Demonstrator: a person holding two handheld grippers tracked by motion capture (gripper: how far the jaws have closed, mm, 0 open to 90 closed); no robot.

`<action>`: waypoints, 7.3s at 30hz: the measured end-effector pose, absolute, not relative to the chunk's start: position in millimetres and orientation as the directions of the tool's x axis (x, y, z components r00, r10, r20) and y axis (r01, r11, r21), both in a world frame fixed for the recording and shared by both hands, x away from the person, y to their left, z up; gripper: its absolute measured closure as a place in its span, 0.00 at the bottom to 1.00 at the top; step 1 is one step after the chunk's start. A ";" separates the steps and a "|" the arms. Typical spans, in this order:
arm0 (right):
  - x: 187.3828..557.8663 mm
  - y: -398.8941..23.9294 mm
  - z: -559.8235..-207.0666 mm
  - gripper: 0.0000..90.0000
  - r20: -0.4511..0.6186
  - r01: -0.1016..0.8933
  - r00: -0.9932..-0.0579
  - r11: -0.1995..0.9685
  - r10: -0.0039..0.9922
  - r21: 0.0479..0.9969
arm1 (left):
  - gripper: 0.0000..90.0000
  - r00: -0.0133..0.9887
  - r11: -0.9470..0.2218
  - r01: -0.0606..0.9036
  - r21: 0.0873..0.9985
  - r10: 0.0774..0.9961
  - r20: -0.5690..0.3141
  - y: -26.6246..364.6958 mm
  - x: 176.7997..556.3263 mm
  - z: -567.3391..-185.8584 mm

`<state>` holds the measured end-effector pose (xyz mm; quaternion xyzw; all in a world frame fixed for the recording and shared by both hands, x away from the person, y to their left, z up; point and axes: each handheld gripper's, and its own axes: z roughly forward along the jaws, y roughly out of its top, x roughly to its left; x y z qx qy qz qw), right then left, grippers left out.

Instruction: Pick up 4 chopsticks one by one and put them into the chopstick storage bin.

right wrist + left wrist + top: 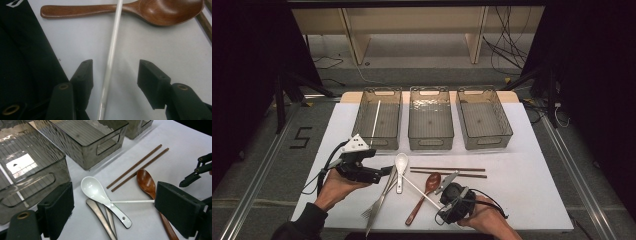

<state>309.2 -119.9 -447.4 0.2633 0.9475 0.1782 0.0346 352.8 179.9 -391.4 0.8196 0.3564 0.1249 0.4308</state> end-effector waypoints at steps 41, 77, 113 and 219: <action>309.6 -107.4 -456.6 0.94 -0.035 0.392 -0.909 0.880 0.415 0.268 | 0.17 0.751 -0.427 0.462 0.777 0.654 -0.087 177.8 336.2 -400.9; 297.0 -107.5 -426.7 0.94 -0.138 0.205 -0.955 0.920 0.262 0.334 | 0.36 0.954 -0.812 0.261 0.522 0.300 -0.012 102.0 333.3 -423.6; 297.1 -112.5 -427.7 0.88 -0.155 0.148 -0.965 0.927 0.212 0.344 | 0.92 0.992 -0.895 0.126 0.427 0.103 -0.076 84.7 328.8 -430.0; 333.3 -161.4 -413.7 0.31 -0.013 0.476 -0.820 0.696 0.572 0.537 | 0.94 0.435 -0.305 0.719 0.625 0.898 -0.063 213.2 537.0 -387.6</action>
